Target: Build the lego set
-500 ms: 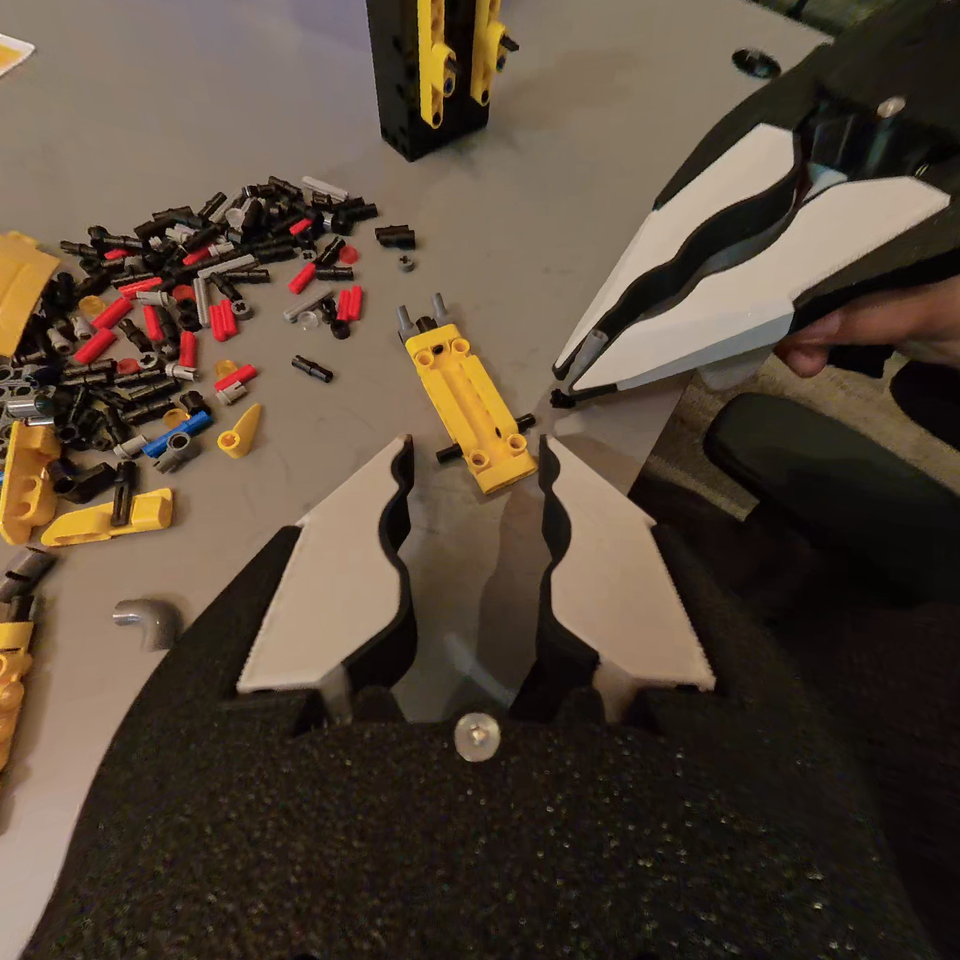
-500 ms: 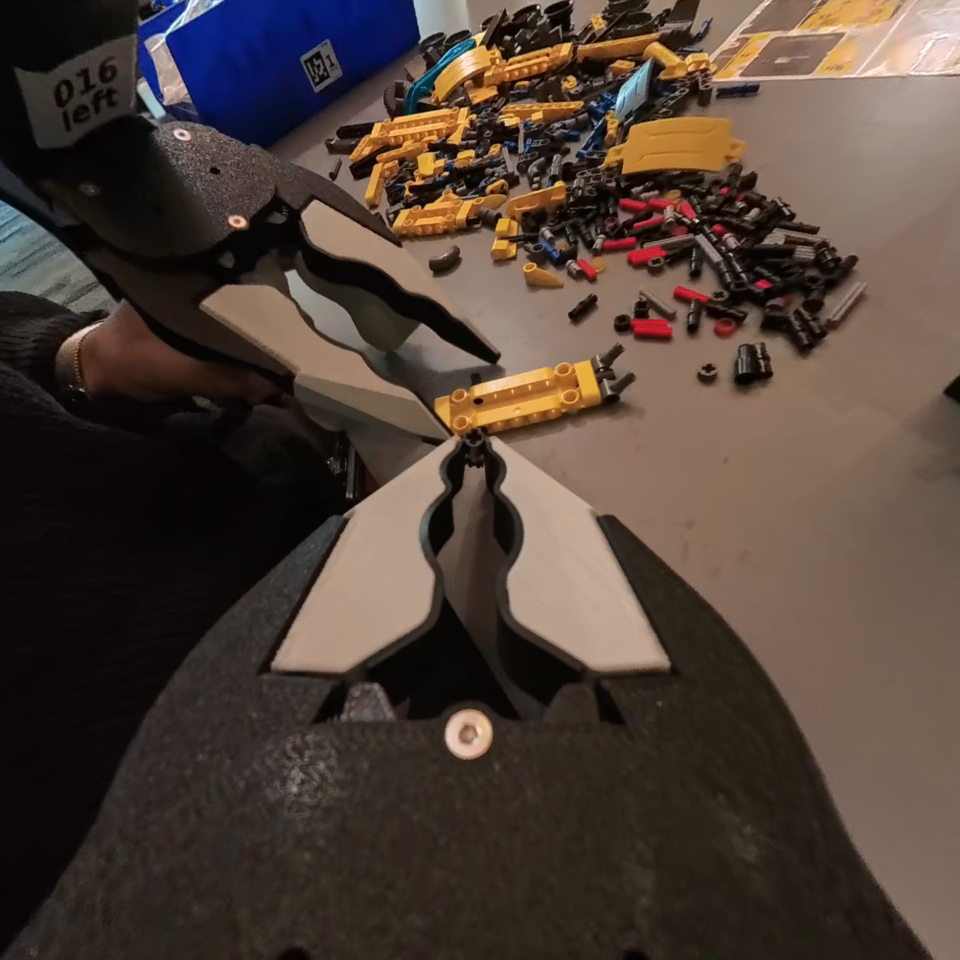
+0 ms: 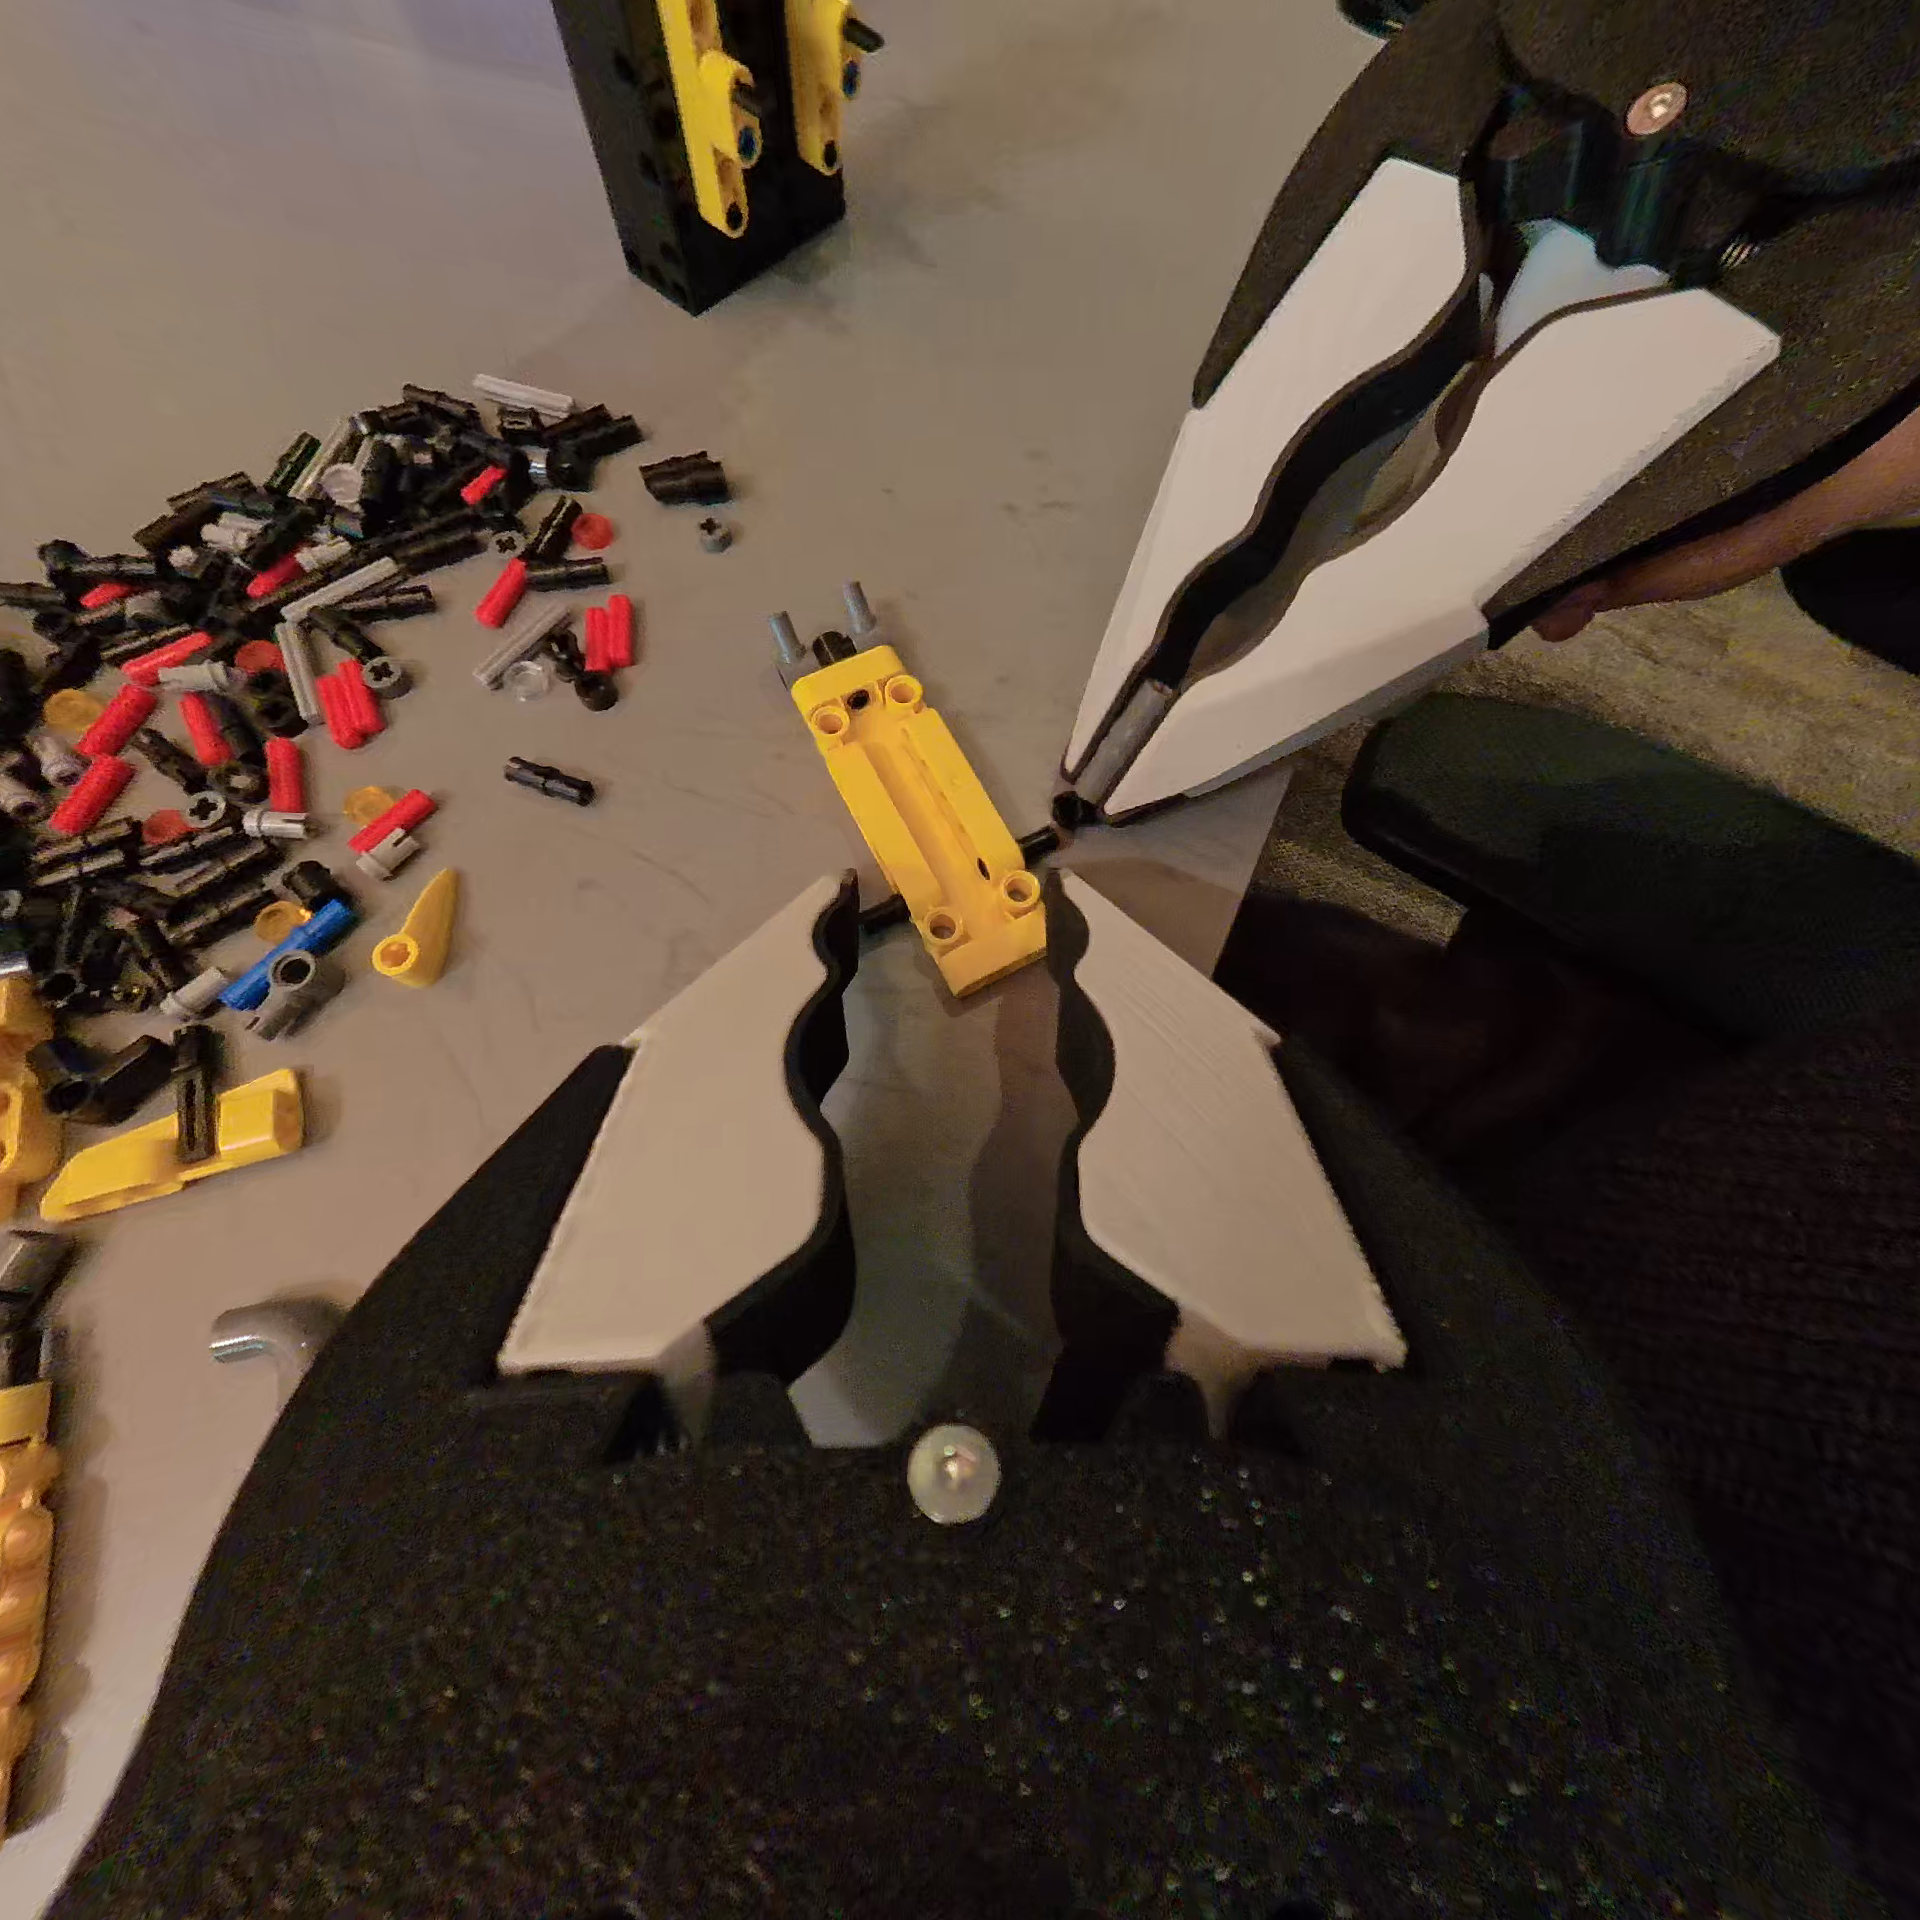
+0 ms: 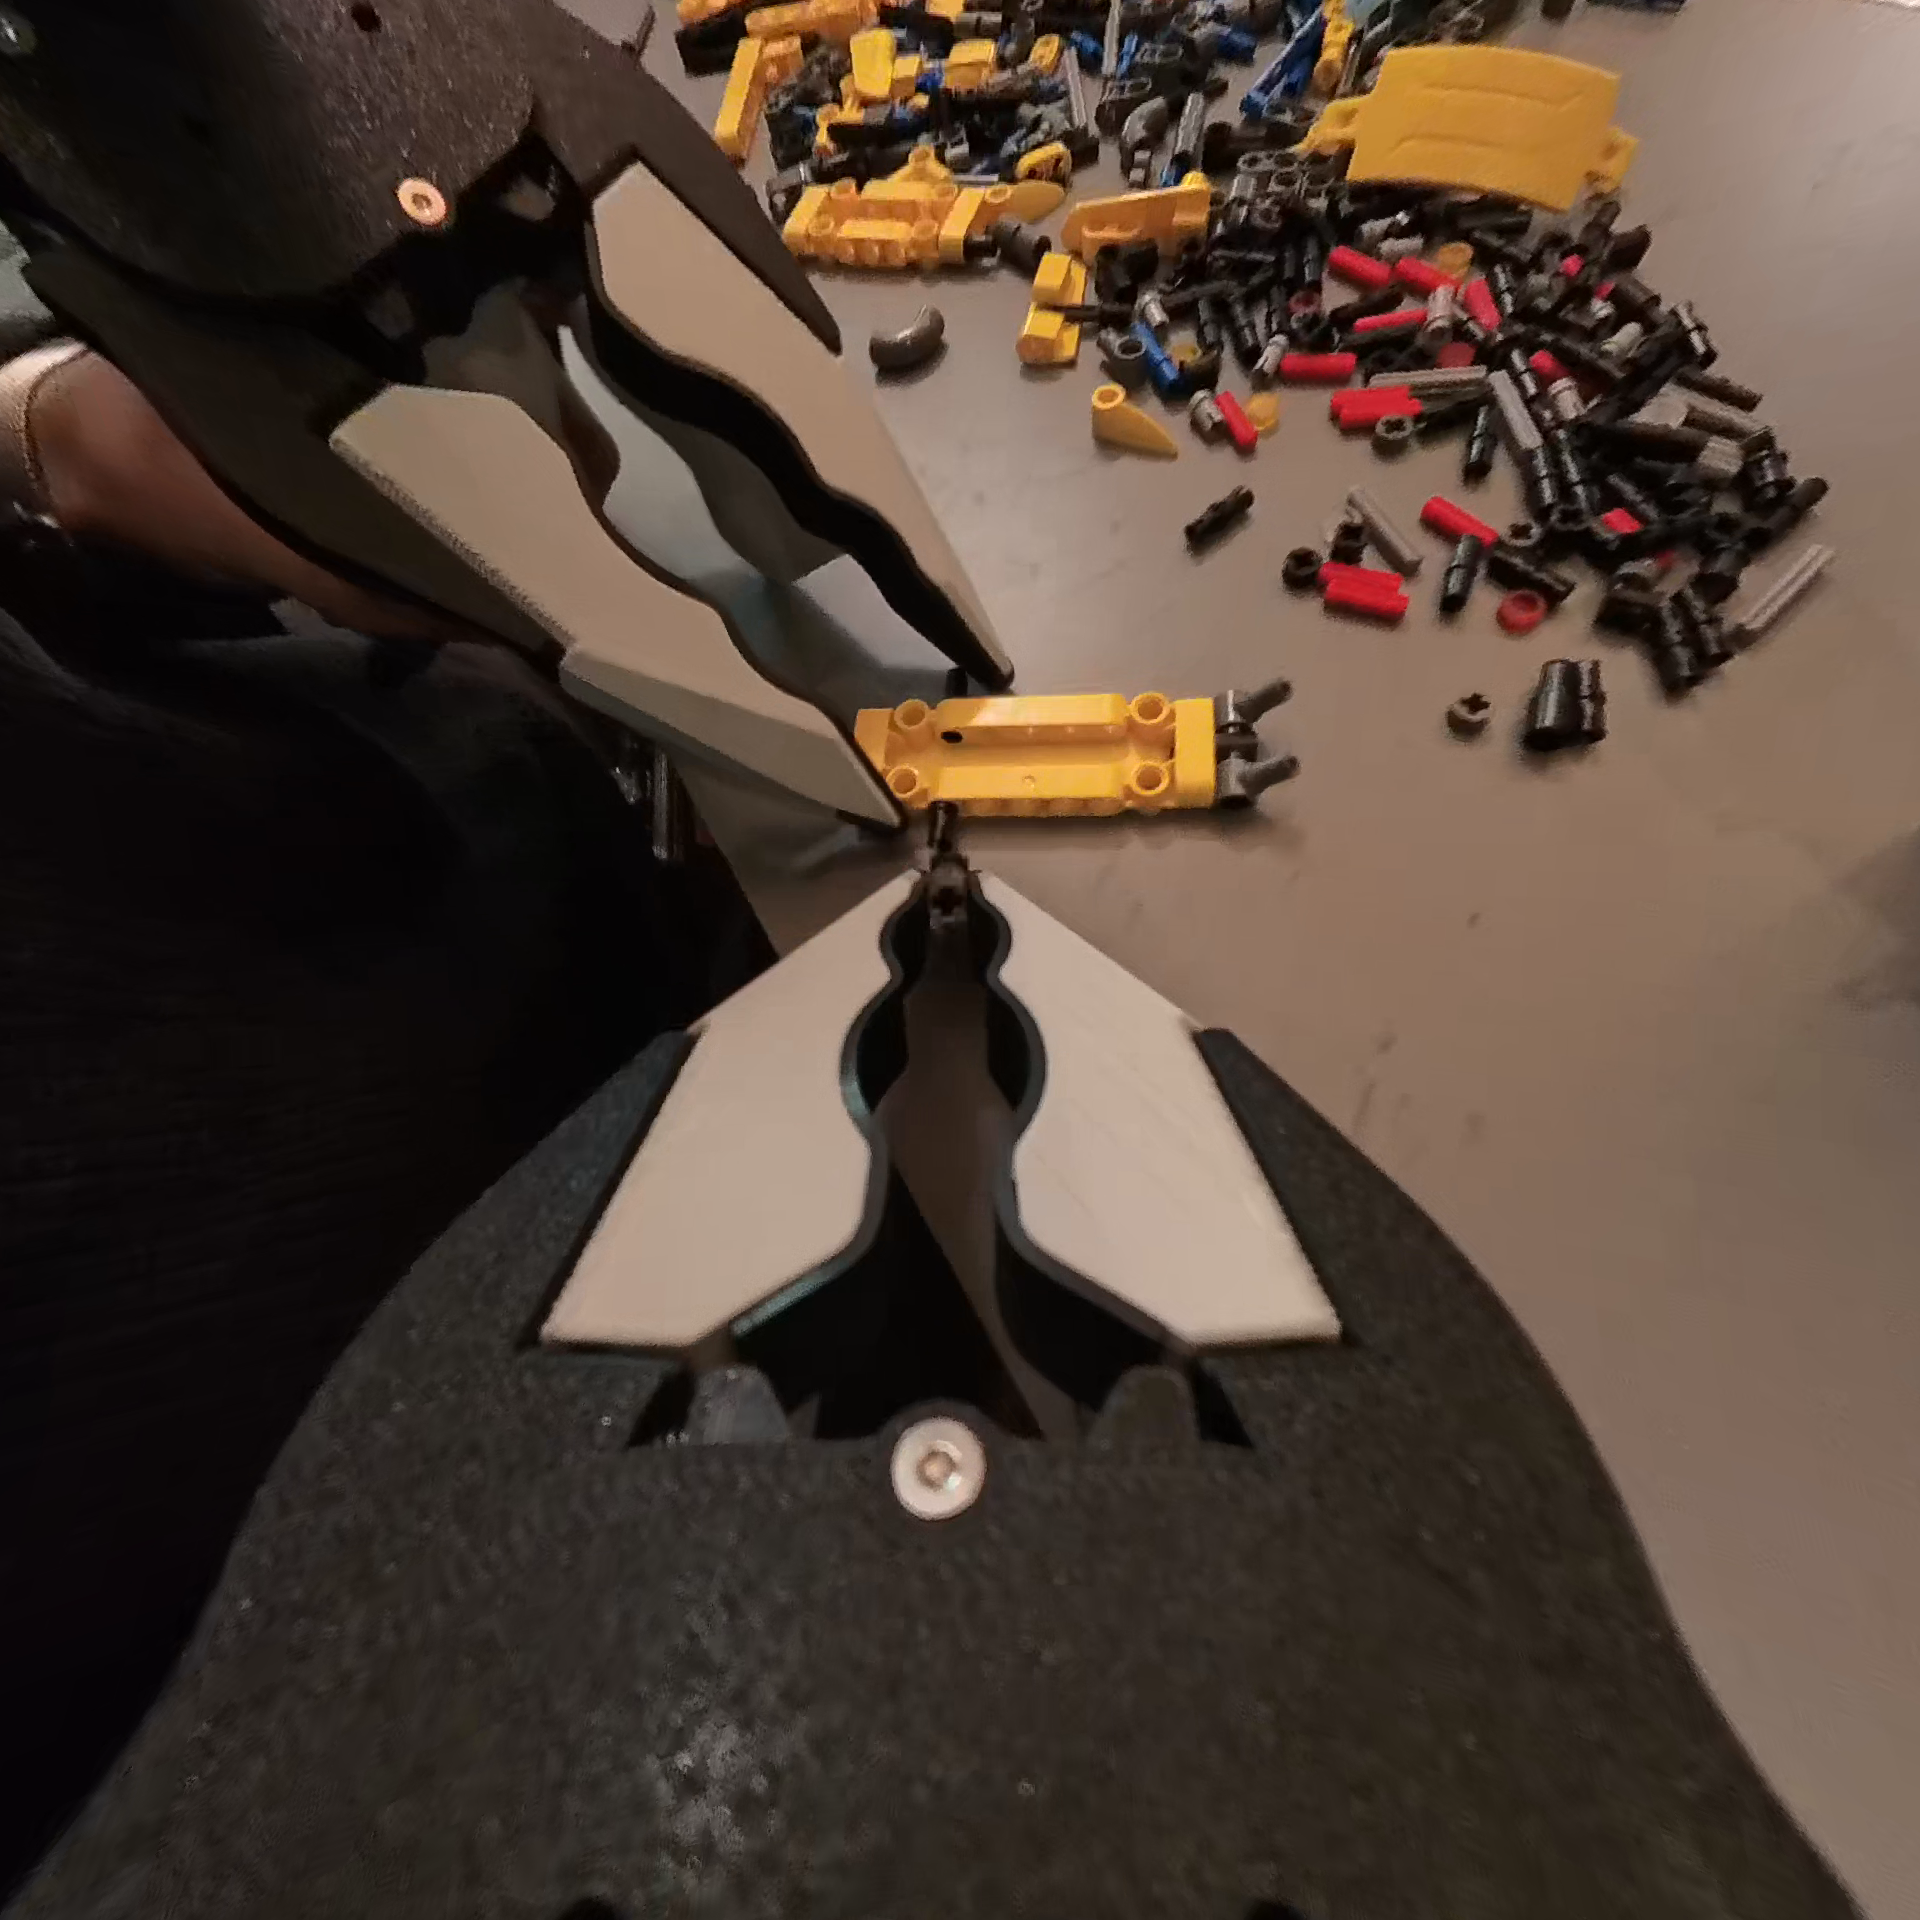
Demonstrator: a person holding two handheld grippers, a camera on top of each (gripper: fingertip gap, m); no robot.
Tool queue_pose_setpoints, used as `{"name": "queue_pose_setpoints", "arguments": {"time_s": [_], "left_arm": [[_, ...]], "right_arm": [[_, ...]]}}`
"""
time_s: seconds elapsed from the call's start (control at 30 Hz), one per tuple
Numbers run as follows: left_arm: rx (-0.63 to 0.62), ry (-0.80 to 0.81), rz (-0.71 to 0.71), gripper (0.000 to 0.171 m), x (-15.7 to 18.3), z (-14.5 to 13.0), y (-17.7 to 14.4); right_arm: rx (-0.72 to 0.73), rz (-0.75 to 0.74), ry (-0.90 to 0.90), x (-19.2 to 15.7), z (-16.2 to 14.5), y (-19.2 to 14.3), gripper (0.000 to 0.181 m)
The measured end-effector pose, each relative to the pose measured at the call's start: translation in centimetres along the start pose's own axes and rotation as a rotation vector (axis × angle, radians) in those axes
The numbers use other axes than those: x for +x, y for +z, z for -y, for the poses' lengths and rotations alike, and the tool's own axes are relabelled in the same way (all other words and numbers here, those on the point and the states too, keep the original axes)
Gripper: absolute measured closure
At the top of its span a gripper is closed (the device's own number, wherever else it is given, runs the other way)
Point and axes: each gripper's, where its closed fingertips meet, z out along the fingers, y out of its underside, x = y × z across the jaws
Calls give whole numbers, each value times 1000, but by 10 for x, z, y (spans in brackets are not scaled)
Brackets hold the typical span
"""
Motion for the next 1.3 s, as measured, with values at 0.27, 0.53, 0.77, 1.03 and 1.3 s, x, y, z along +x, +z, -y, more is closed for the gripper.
{"name": "queue_pose_setpoints", "arguments": {"time_s": [0.27,0.53,0.77,1.03,1.3], "left_arm": [[11,38,-20,143,6,0,0],[15,50,-26,143,7,0,0],[29,68,-14,143,7,1,-1],[31,85,0,143,7,0,-1],[44,82,6,144,6,1,-3]], "right_arm": [[-11,-37,32,-4,-4,-2,175],[-136,-43,72,-8,-8,-2,175],[-387,-56,40,-8,-10,-4,175],[-486,-47,24,-9,-7,-2,175],[-470,-55,25,-9,-5,0,175]]}}
